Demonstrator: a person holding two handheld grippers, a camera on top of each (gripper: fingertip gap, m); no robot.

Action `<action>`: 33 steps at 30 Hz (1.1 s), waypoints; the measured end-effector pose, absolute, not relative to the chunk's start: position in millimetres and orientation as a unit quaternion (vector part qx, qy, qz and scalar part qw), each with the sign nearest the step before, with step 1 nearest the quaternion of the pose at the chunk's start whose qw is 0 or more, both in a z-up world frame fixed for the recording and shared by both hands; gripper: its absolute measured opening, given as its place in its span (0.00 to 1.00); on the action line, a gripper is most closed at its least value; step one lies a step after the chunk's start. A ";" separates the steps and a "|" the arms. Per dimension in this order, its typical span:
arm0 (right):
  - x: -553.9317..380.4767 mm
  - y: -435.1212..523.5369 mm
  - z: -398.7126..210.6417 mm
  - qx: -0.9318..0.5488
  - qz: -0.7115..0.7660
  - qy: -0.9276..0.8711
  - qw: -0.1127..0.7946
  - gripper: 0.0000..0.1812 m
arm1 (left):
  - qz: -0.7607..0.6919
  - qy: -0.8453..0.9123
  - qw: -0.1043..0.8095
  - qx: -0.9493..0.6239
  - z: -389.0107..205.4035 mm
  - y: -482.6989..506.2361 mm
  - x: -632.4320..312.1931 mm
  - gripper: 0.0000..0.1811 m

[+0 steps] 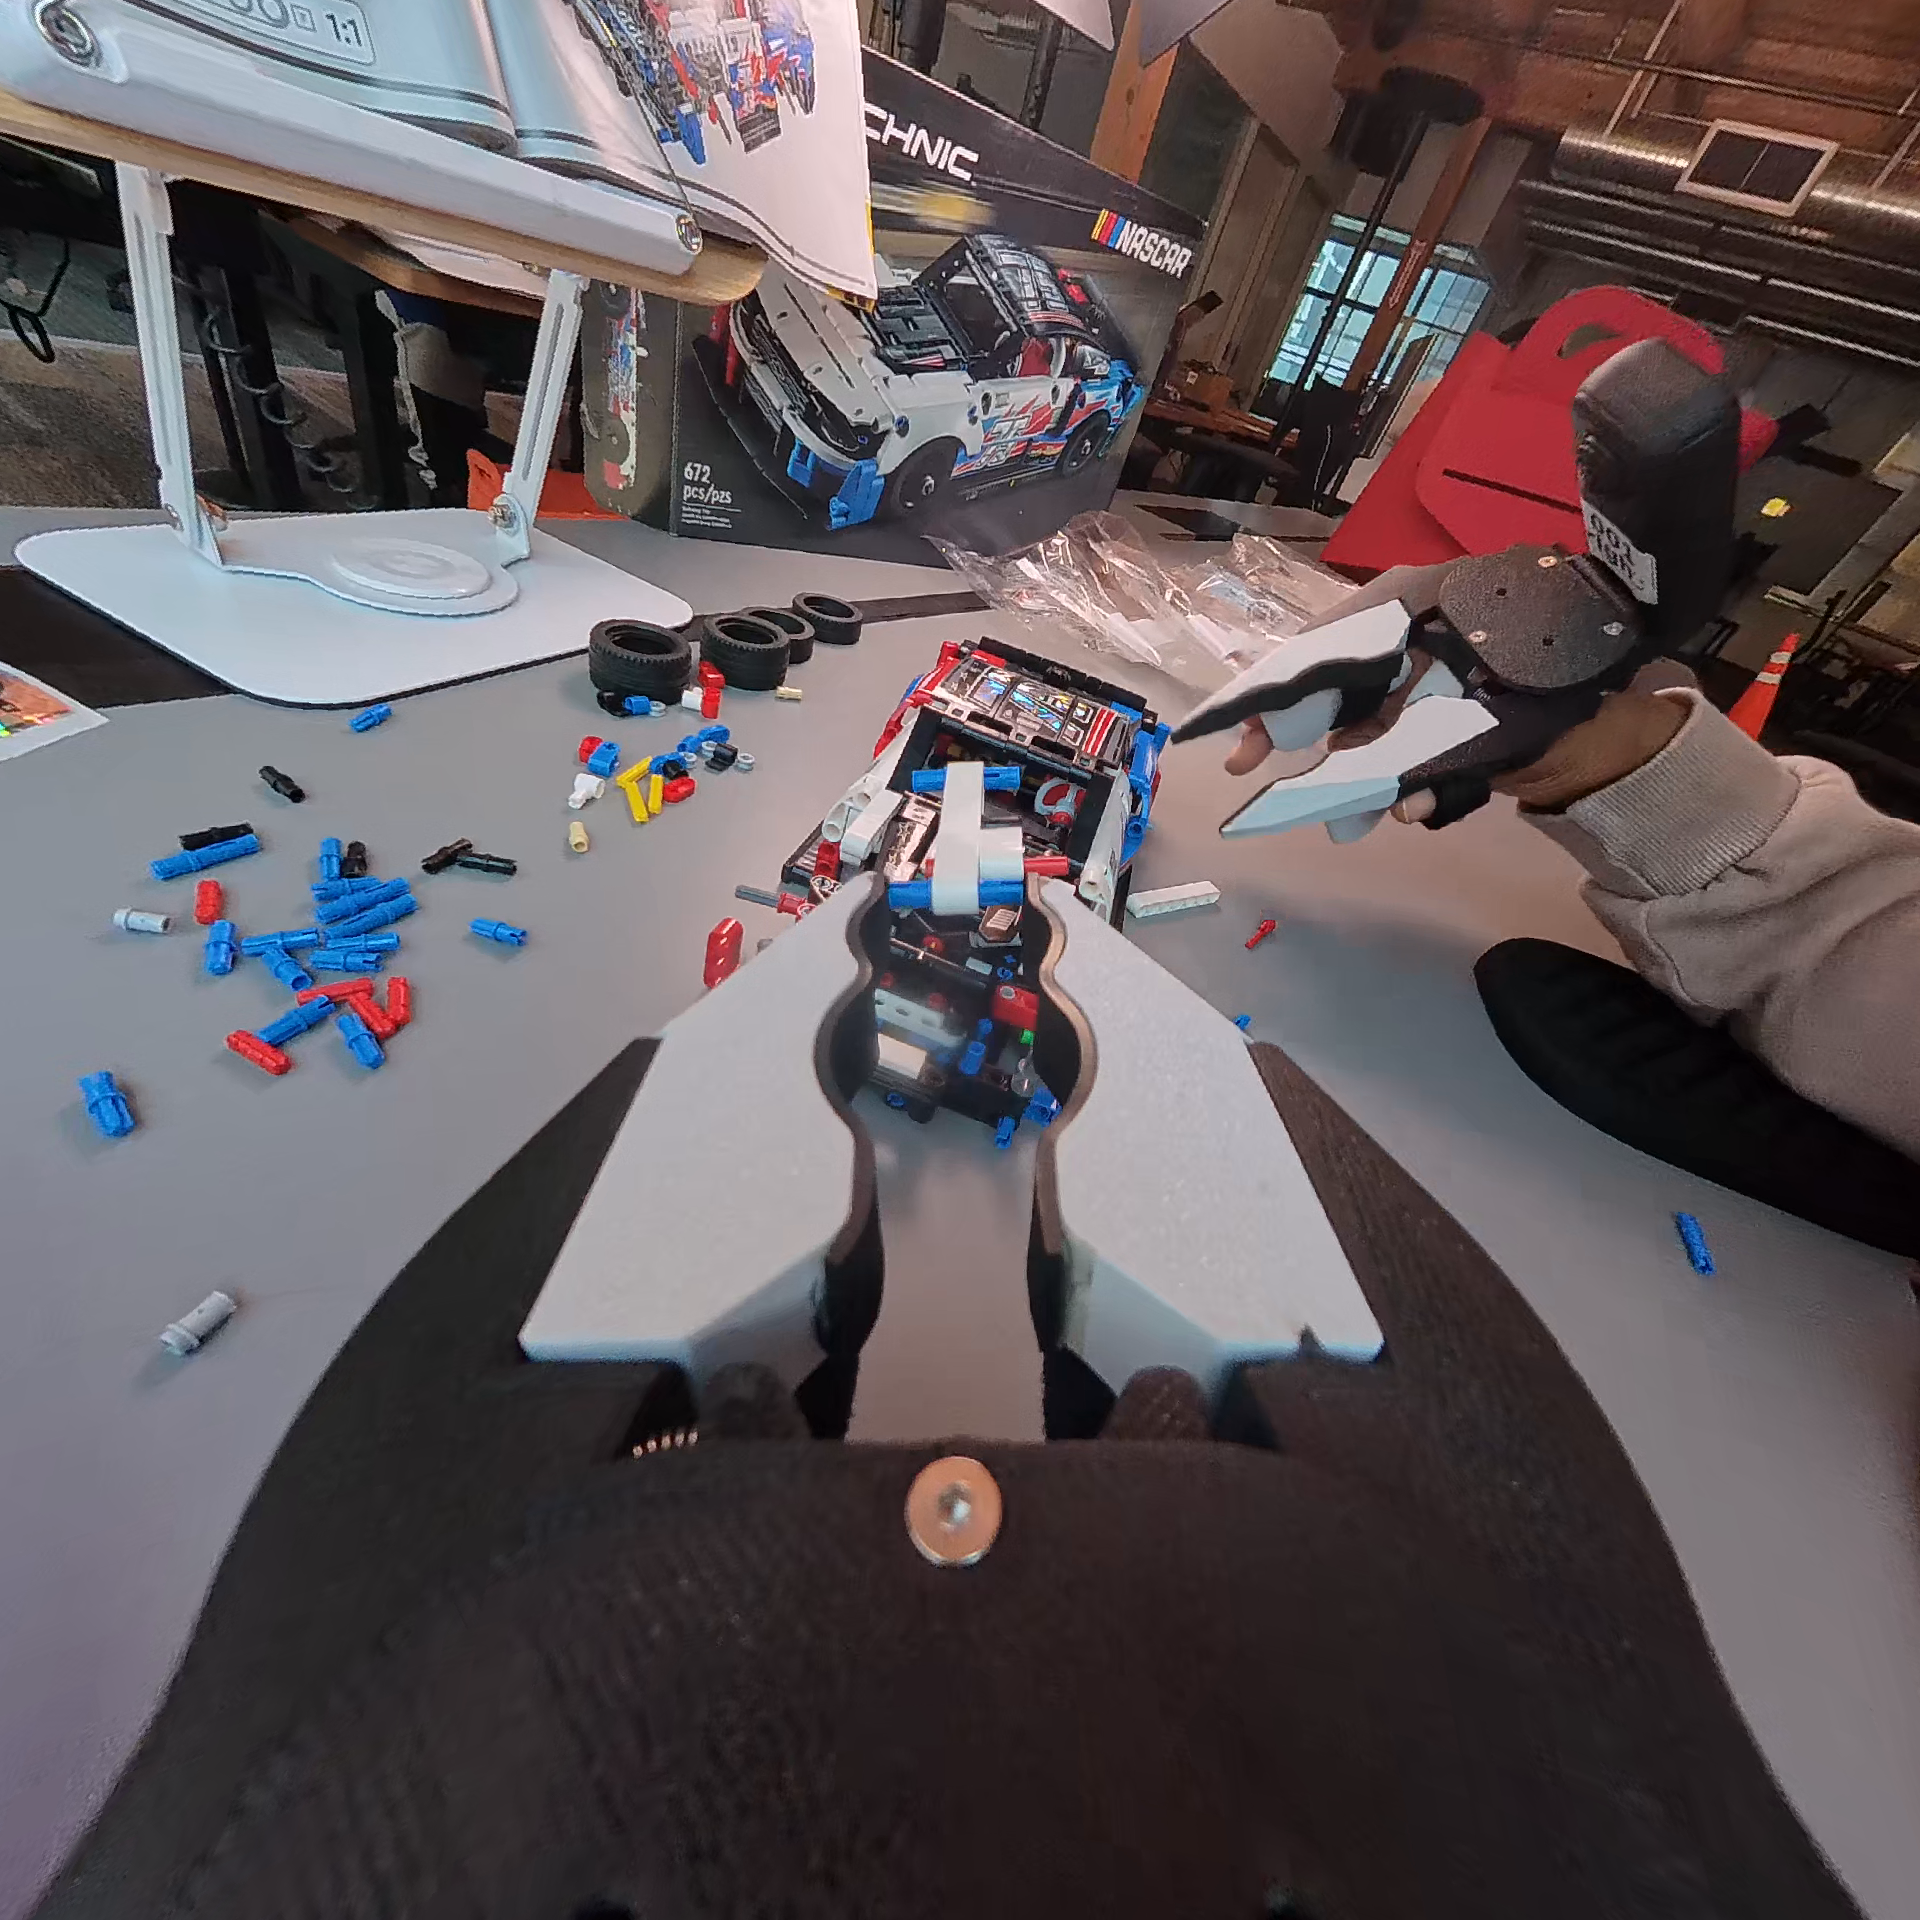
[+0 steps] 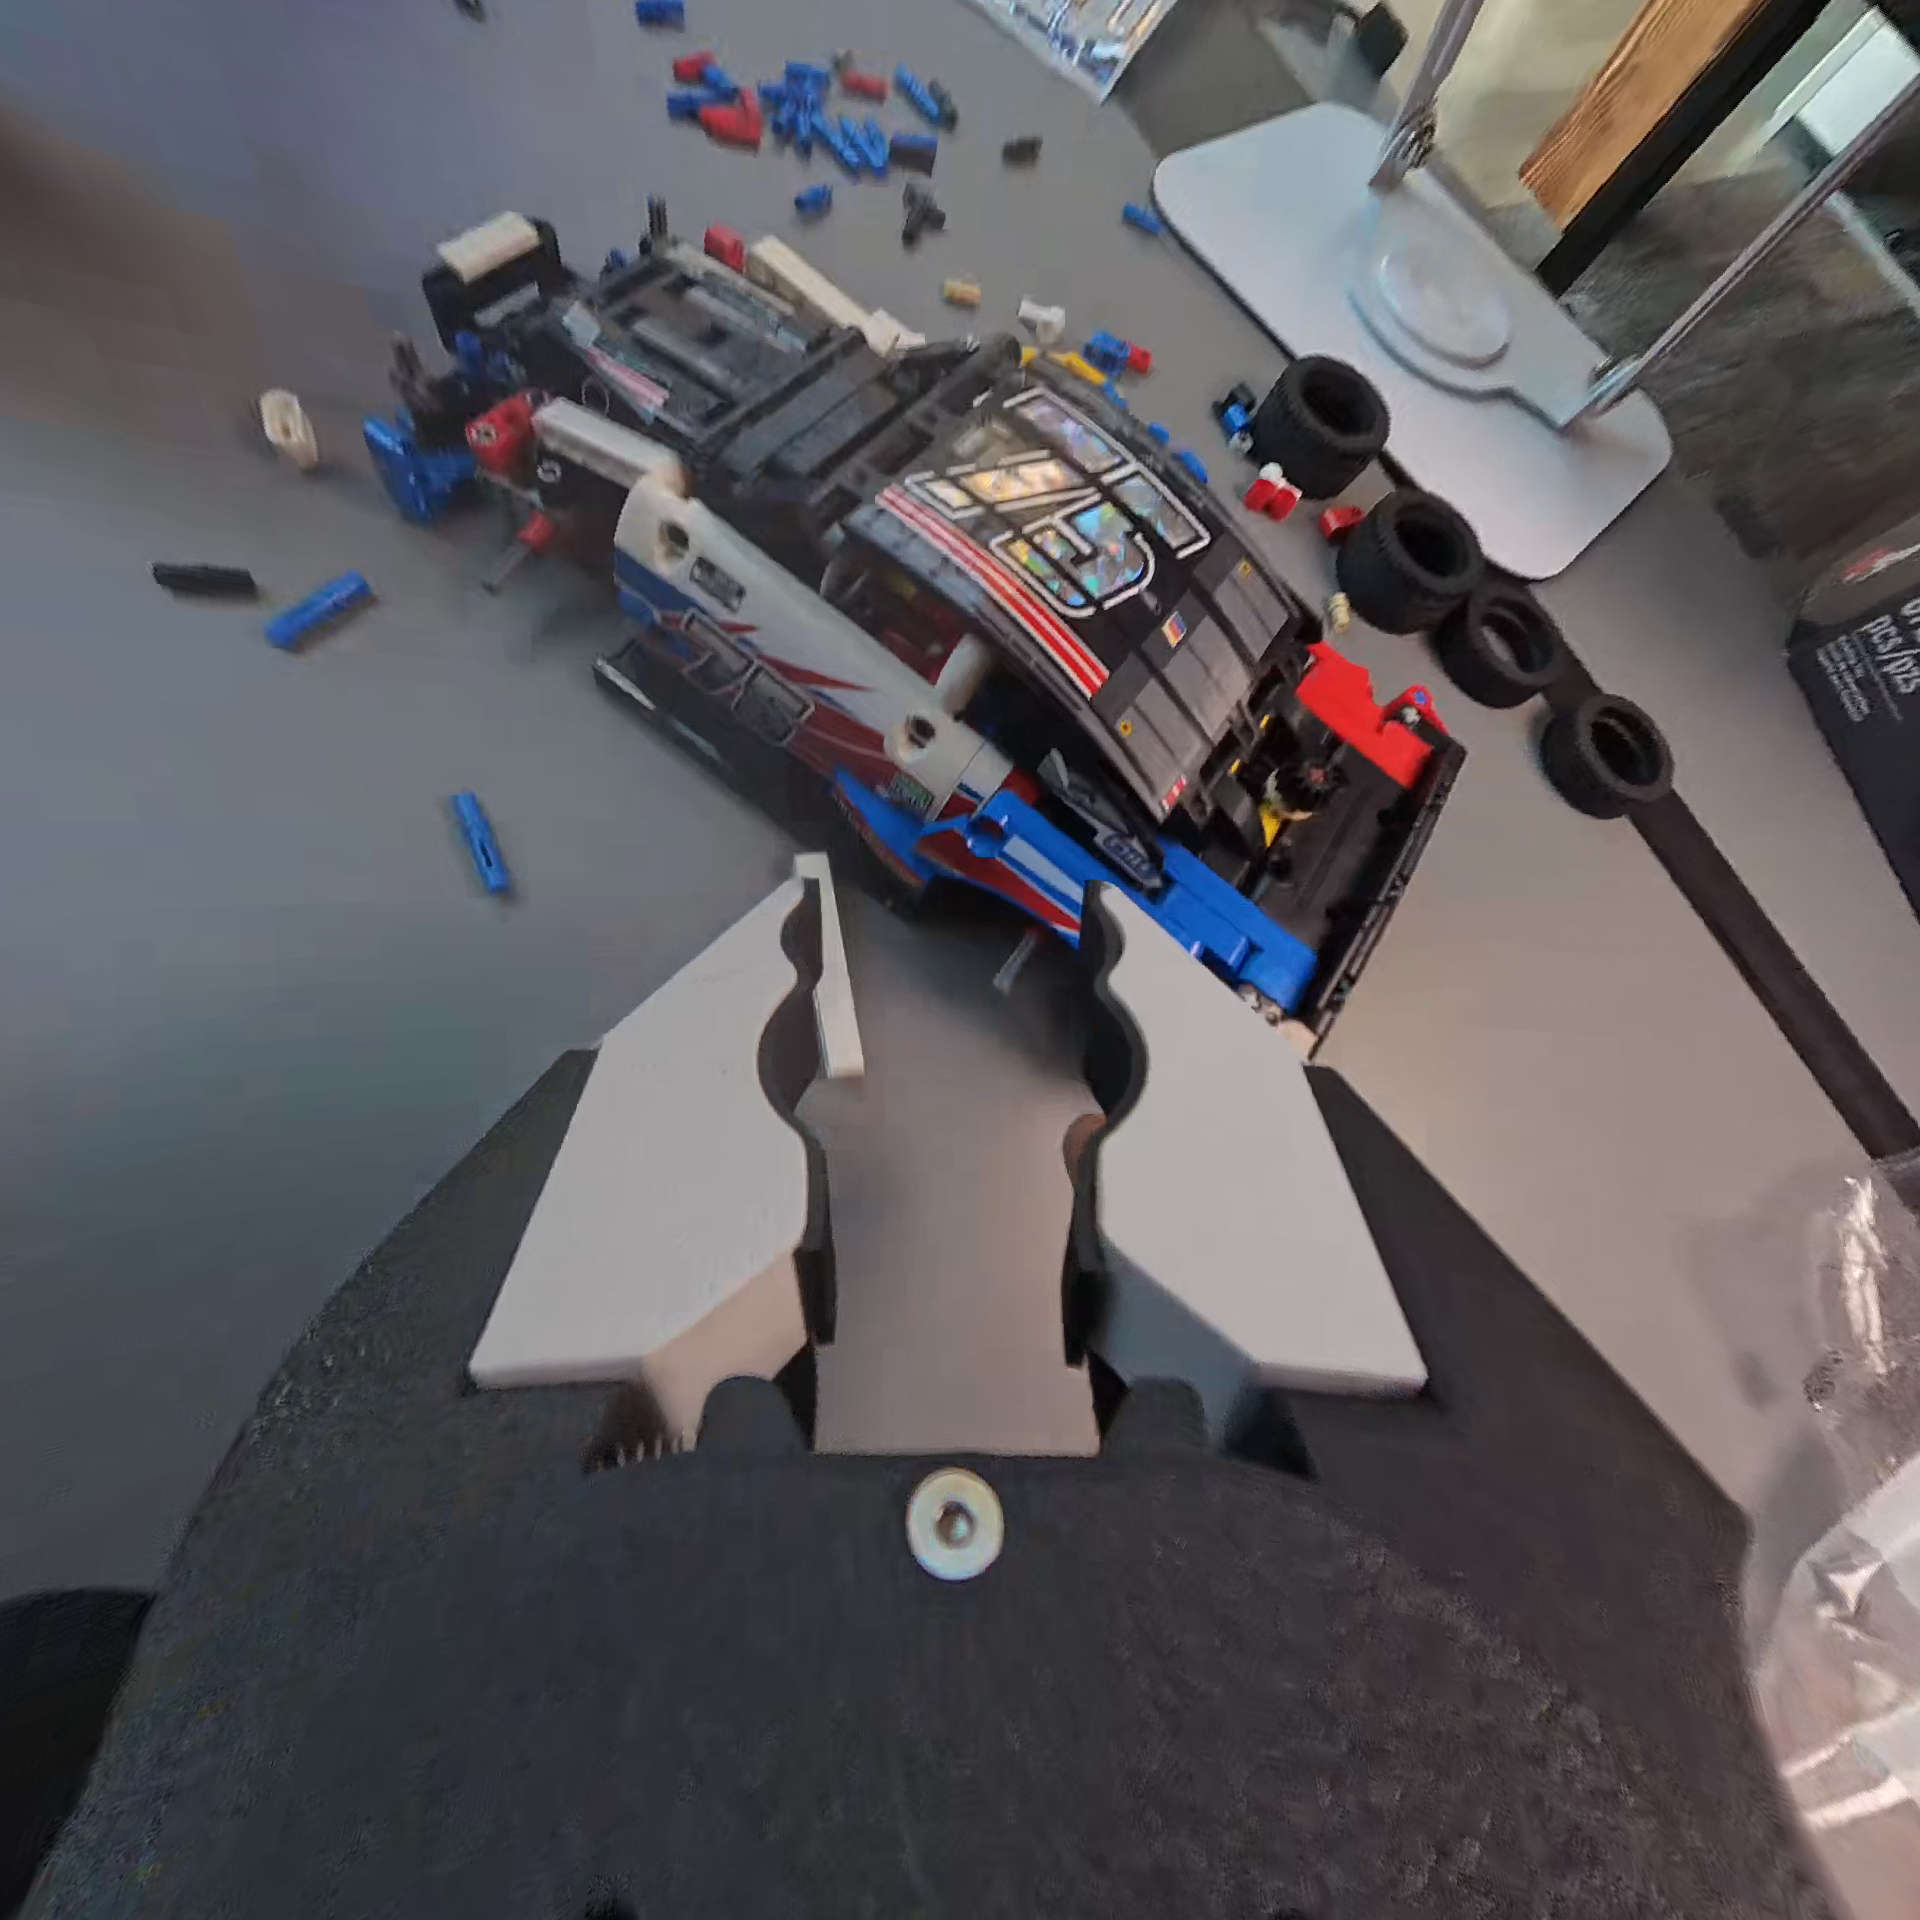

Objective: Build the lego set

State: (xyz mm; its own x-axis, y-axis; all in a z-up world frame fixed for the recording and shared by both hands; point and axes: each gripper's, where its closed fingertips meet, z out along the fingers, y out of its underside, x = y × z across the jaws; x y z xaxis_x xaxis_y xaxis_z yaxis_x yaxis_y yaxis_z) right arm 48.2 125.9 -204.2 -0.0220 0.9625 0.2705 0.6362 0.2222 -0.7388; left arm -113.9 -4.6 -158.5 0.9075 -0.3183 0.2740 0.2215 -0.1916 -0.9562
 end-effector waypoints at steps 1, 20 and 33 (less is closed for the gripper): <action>54.7 126.2 -211.1 -0.587 0.202 -0.692 0.368 0.23 | -0.213 0.032 0.634 -0.743 -159.2 -4.4 -114.1 0.12; 73.5 106.2 -250.0 -0.587 0.203 -0.745 0.245 0.03 | -0.215 0.026 0.632 -0.744 -160.6 -4.1 -116.3 0.12; 147.3 165.5 -252.1 -0.660 0.122 -0.701 0.243 0.09 | -0.216 0.034 0.628 -0.747 -162.2 -3.8 -111.0 0.12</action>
State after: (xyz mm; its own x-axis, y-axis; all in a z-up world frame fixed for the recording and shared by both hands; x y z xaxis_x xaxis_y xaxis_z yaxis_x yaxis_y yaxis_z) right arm 147.3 165.5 -252.1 -0.0122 0.9838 0.1789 0.8650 0.1001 -0.4918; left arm -111.0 -3.8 -162.2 0.9045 -0.3218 0.2798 0.2206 -0.2085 -0.9528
